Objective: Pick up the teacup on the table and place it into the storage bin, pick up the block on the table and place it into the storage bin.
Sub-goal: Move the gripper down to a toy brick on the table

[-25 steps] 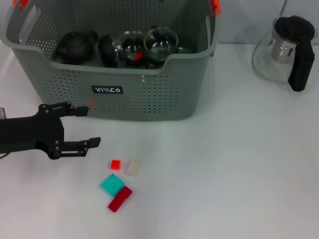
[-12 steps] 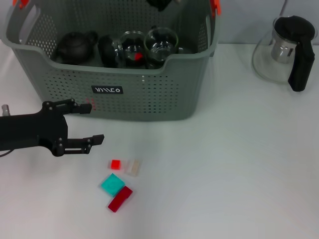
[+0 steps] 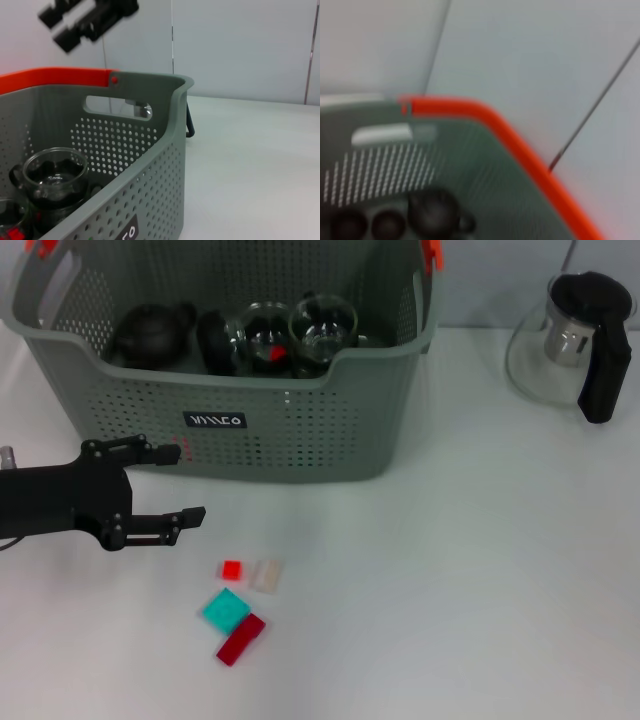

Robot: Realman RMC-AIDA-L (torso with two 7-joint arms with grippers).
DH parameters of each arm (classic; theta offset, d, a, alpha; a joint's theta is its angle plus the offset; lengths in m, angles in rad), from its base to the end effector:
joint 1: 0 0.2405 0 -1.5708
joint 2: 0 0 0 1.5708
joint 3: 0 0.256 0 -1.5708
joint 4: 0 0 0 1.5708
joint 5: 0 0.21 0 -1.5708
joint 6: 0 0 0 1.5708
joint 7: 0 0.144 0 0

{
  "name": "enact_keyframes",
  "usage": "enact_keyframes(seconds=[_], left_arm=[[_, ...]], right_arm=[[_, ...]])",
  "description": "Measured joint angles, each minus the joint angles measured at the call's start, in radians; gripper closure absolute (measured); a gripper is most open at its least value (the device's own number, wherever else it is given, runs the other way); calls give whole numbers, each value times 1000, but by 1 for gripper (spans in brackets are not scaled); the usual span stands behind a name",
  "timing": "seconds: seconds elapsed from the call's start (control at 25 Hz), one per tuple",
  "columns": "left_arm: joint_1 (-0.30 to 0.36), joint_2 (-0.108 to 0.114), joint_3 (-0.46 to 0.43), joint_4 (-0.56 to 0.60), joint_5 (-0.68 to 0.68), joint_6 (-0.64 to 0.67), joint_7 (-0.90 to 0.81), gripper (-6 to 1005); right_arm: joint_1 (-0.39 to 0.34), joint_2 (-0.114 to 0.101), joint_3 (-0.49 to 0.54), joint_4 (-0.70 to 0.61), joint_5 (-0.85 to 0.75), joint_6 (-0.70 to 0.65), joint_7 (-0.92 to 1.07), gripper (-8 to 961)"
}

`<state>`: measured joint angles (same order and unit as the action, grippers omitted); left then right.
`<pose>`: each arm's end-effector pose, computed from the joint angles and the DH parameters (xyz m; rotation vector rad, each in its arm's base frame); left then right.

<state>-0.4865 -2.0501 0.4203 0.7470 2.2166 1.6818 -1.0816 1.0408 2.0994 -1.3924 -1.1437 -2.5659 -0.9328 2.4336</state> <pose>-0.3030 0.3100 0.0440 -2.6770 -0.2916 -0.5122 -0.0057 0.4581 -0.0134 -2.4391 0.1408 0.0689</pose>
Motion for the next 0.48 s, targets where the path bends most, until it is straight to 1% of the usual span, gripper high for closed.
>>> enact_keyframes(seconds=[0.04, 0.16, 0.24, 0.36, 0.48], left_arm=[[0, 1, 0, 0, 0, 2, 0, 188], [0, 4, -1, 4, 0, 7, -6, 189], [0, 6, -1, 7, 0, 7, -9, 190], [0, 8, -2, 8, 4, 8, -9, 190], [0, 12, -2, 9, 4, 9, -8, 191]], right_arm=[[-23, 1, -2, -55, 12, -12, -1, 436], [-123, 1, -13, -248, 97, -58, -8, 290], [-203, -1, -22, -385, 183, -91, -27, 193], [-329, 0, -49, -544, 319, -116, -84, 6], [-438, -1, -69, -613, 455, -136, -164, 6]])
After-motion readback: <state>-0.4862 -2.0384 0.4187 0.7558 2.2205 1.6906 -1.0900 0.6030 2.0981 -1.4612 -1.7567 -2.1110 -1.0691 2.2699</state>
